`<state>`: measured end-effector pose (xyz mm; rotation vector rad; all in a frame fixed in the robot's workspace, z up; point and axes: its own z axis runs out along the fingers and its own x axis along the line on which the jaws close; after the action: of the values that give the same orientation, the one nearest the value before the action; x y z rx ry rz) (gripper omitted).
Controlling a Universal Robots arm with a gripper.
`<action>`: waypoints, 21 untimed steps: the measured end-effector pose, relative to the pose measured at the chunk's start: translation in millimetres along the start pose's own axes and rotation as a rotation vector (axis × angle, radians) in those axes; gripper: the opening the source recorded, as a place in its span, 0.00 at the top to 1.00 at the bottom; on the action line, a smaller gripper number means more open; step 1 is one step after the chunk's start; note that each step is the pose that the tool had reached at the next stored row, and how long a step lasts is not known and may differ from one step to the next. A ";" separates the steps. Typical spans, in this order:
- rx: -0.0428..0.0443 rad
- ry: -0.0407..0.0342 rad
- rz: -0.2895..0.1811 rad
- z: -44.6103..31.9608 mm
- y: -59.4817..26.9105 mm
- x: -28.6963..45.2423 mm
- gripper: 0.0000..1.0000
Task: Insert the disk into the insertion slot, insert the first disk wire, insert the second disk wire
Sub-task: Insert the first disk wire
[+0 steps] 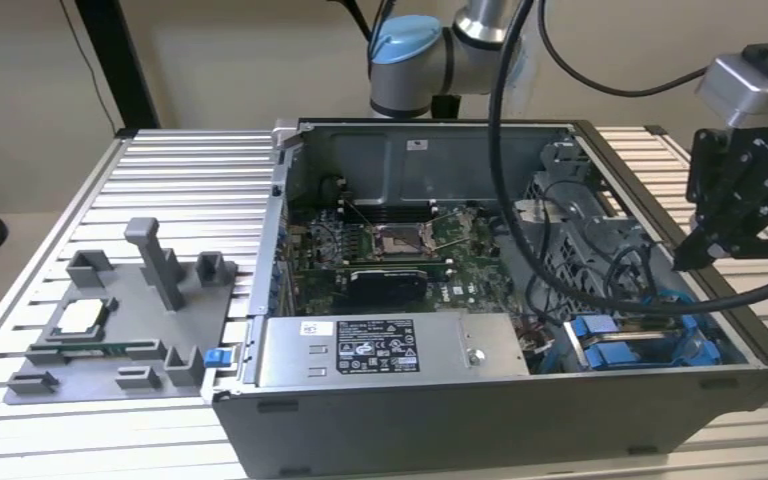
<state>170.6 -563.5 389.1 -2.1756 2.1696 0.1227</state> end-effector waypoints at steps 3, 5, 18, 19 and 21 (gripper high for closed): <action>0.0003 -0.0050 0.002 -1.3 8.6 -0.3 1.00; 0.0004 -0.0083 0.004 -1.6 15.3 -0.5 1.00; 0.0010 -0.0155 0.008 10.0 41.4 4.7 1.00; 0.0010 -0.0153 0.008 11.6 41.4 6.3 1.00; 0.0010 -0.0156 0.008 15.0 41.4 9.9 1.00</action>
<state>129.1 -571.9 373.6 -2.1583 2.1697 0.1385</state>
